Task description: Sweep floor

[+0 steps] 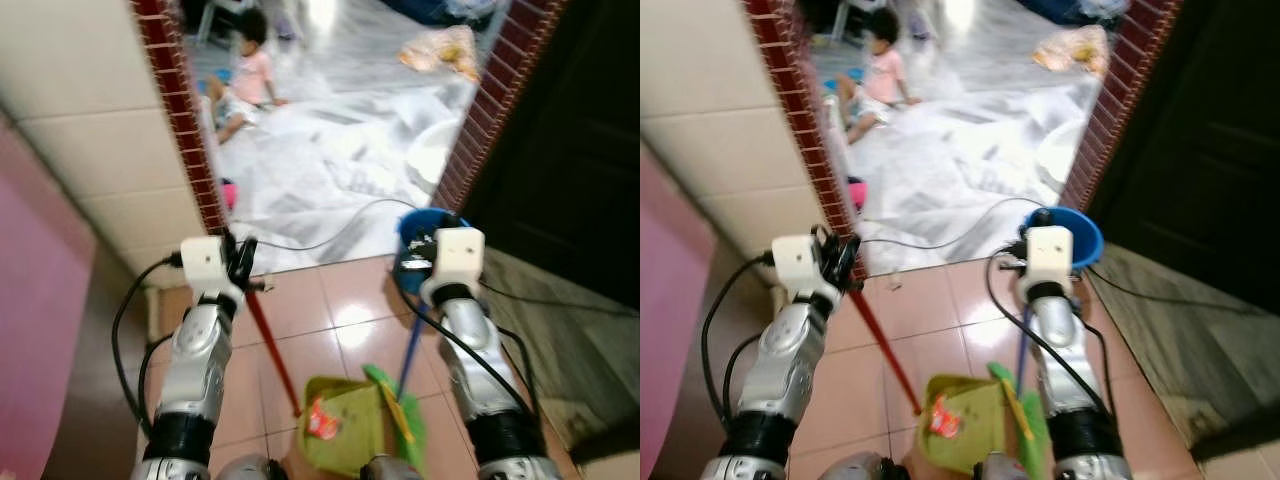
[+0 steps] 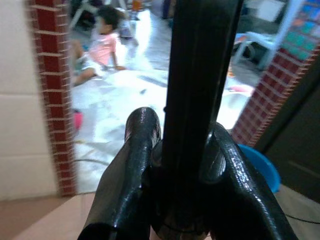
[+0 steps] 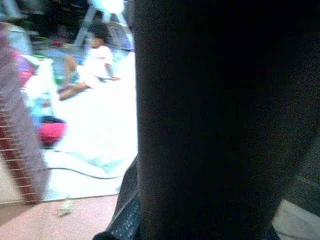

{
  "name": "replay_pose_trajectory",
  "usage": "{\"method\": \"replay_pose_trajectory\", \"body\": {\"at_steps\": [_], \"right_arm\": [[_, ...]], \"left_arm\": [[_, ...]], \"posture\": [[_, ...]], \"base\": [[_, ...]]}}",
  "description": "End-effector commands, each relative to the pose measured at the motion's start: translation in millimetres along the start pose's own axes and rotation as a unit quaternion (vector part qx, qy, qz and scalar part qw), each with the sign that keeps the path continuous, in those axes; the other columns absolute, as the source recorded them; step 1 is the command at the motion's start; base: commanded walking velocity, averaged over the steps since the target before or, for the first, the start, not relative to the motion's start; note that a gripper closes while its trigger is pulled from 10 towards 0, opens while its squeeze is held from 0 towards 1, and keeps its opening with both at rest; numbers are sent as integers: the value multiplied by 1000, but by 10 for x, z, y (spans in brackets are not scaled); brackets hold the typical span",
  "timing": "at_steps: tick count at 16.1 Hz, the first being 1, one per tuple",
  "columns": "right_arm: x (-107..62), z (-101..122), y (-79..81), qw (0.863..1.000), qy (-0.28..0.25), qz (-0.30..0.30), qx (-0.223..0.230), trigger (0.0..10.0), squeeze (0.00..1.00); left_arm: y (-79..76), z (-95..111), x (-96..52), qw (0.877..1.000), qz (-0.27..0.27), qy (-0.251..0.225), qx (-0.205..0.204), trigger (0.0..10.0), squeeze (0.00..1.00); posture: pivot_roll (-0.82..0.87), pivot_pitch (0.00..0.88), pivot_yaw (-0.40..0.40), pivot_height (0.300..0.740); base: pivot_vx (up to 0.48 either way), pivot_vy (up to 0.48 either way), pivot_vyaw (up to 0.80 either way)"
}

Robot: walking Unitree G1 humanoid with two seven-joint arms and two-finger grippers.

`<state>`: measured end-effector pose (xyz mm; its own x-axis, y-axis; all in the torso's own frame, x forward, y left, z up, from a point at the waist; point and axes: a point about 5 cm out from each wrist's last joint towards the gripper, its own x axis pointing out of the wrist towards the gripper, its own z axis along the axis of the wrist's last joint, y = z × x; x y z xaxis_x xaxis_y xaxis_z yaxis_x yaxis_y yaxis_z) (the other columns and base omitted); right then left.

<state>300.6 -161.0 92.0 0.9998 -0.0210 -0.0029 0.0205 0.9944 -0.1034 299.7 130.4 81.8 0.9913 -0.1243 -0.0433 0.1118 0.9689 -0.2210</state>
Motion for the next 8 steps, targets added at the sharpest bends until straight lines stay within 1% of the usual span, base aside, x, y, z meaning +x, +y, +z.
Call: {"method": "replay_pose_trajectory", "body": {"at_steps": [1,3,4,5,6,7,8], "right_arm": [[3,26,-83,1000,-4,-20,-8,10000,0],[23,70,-111,999,-13,-28,-13,10000,0],[29,74,-108,999,-13,-27,-13,10000,0],[36,82,-96,999,-14,-25,-14,10000,0],[38,85,-89,1000,-14,-23,-15,10000,0],[40,92,-70,1000,-15,-19,-17,10000,0],[42,99,-62,1000,-16,-16,-19,10000,0]], "left_arm": [[-39,154,58,999,-6,-35,-11,10000,0],[-55,234,96,999,-5,-46,-13,10000,0],[-58,285,99,998,-3,-55,-17,10000,0],[-54,395,112,997,6,-71,-32,10000,0],[-52,449,119,996,11,-79,-39,10000,0],[-49,622,141,993,21,-105,-57,10000,0],[-51,705,152,991,25,-118,-65,10000,0]], "posture": [[-94,0,54,740],[-93,0,60,740],[-91,0,59,740],[-85,0,58,740],[-83,0,57,740],[-80,0,57,740],[-77,0,55,740]], "base": [[0,0,-800],[0,0,-725],[0,0,0],[266,0,0],[289,0,0],[341,0,0],[345,0,0]]}}
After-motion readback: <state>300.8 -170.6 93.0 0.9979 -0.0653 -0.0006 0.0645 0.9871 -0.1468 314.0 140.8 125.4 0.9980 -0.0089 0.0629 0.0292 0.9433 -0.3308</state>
